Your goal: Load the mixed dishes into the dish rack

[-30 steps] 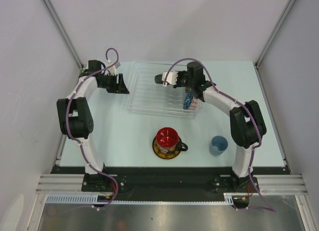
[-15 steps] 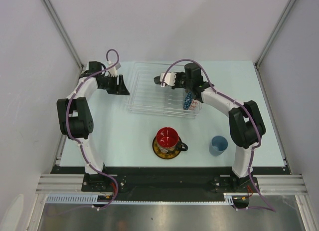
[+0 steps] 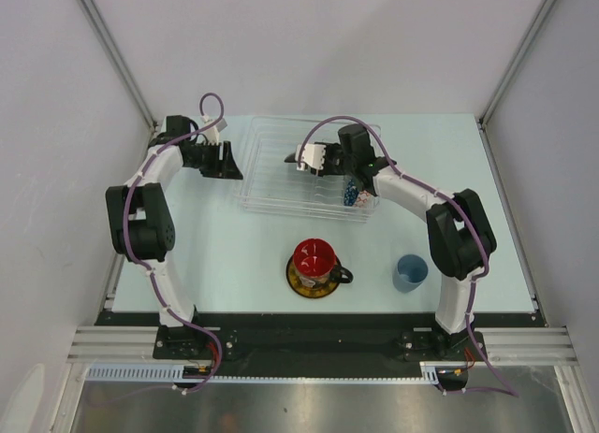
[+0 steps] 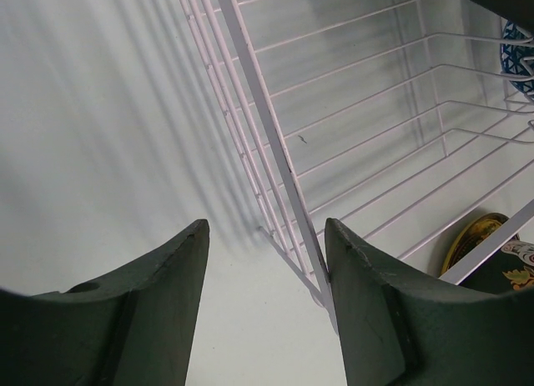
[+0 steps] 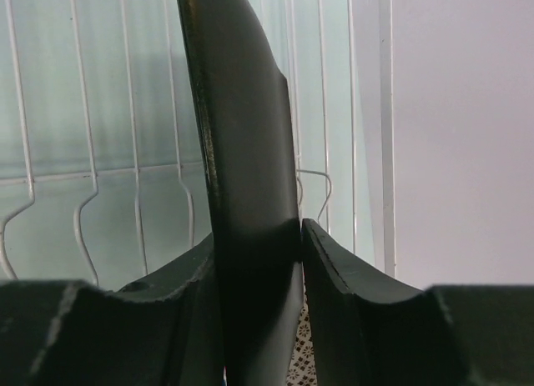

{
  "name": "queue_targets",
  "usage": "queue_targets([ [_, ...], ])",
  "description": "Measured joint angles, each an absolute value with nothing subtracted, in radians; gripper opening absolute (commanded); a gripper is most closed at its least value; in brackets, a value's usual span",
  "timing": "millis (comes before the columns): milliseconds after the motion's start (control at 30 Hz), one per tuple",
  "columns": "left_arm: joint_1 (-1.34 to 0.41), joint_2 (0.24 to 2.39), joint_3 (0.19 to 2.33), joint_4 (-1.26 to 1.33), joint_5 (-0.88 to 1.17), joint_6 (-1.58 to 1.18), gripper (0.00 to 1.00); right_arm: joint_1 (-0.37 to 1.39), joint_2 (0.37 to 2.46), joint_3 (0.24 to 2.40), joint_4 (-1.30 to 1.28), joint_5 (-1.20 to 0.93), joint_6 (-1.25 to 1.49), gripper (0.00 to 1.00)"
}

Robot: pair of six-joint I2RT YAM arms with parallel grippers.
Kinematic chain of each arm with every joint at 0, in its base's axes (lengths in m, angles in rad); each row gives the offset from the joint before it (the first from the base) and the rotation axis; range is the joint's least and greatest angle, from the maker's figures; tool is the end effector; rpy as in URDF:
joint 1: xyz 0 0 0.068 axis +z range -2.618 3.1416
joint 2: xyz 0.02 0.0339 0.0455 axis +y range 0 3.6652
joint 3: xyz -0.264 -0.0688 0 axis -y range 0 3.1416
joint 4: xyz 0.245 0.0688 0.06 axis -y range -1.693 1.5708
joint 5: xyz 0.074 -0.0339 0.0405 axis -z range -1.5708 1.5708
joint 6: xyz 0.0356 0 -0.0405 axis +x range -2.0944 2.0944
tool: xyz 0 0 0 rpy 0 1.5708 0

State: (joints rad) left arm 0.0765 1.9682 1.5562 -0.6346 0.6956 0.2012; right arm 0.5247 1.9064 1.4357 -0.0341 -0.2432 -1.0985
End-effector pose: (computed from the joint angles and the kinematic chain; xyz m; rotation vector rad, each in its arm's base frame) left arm 0.4219 0.0095 0.2261 0.3867 2.4069 -0.7811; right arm 0.3830 0.2316 0.2526 -1.5931 1.3075 -0.1022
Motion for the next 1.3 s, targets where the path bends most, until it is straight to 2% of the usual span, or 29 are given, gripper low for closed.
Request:
queue_targets([
  [67, 0.076, 1.967, 1.556, -0.635, 0.695, 0.203, 0.62, 0.525, 1.906, 1.434, -0.042, -0.242, -1.098, 0.41],
  [167, 0.076, 1.967, 1.556, -0.636, 0.695, 0.203, 0.62, 0.525, 1.905, 1.434, -0.052, -0.241, -1.094, 0.47],
  [267, 0.076, 1.967, 1.556, -0.636, 0.695, 0.202, 0.62, 0.525, 1.903, 1.433, -0.104, -0.240, -1.087, 0.60],
  [400, 0.076, 1.963, 1.556, -0.641, 0.692, 0.204, 0.62, 0.525, 1.892, 1.429, -0.153, -0.224, -1.069, 0.63],
  [1167, 0.081, 1.945, 1.551, -0.654, 0.684, 0.211, 0.61, 0.511, 1.634, 1.427, -0.273, -0.218, -1.021, 0.65],
  [1300, 0.081, 1.945, 1.551, -0.657, 0.688, 0.207, 0.55, 0.505, 1.628, 1.426, -0.279, -0.218, -1.001, 0.66],
])
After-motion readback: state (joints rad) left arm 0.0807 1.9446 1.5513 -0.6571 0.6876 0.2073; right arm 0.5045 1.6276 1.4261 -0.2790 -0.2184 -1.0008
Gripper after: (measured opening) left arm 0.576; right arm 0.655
